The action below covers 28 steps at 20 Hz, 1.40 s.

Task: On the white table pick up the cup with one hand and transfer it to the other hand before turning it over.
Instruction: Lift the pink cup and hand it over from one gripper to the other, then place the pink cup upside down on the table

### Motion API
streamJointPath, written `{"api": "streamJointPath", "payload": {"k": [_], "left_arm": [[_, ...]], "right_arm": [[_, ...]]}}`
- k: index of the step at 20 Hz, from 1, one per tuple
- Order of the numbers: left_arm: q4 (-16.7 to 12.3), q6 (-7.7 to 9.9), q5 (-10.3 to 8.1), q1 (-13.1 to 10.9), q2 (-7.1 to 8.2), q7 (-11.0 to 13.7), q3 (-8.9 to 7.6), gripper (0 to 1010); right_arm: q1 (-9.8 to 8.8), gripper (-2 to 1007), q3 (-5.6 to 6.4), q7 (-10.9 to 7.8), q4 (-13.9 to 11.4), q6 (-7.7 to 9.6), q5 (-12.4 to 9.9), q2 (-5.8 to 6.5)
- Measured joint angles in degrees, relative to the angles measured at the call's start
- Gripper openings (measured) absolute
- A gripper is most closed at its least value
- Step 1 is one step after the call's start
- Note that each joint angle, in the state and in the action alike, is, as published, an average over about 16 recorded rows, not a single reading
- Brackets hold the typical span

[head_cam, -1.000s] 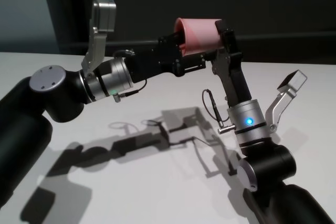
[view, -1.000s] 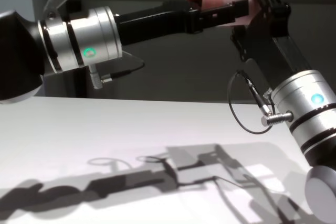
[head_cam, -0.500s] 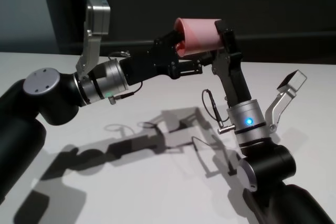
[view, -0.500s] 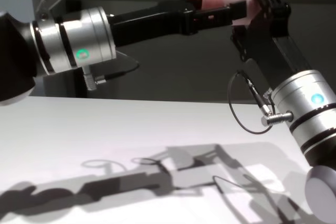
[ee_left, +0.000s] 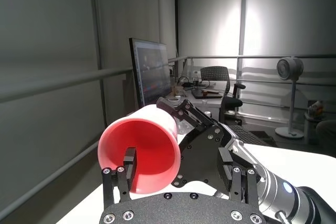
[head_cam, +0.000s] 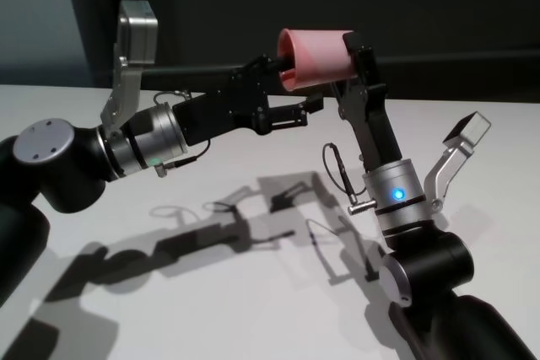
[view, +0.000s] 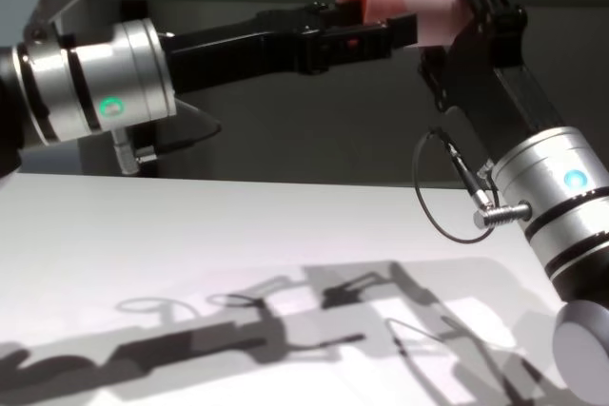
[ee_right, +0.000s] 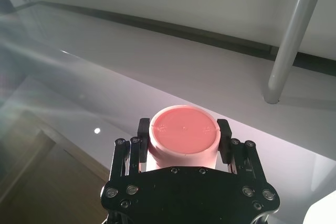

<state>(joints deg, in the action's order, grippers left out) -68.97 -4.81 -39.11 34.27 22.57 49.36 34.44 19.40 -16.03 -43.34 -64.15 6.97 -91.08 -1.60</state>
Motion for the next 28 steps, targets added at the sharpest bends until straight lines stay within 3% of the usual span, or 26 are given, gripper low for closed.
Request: {"api": "streamJointPath", "payload": {"k": [7,14,21,28], "left_arm": [[-4.5,1.5,-0.35,-3.9,2.85,-5.0,-1.73,1001],[-9.3,2.9,0.0,-8.8,4.89,-12.7,-4.61,1001],[-13.7,4.25,2.38,-14.3,5.21,-23.4,-8.0,1001],[-17.3,4.91,5.76,-19.7,4.23,-34.0,-11.27,1001]], "right_arm": [[0.0,743,0.0,0.01,0.0,0.0,0.0,0.0],[0.0,743,0.0,0.01,0.0,0.0,0.0,0.0],[0.0,743,0.0,0.0,0.0,0.0,0.0,0.0],[0.0,743,0.0,0.0,0.0,0.0,0.0,0.0]]}}
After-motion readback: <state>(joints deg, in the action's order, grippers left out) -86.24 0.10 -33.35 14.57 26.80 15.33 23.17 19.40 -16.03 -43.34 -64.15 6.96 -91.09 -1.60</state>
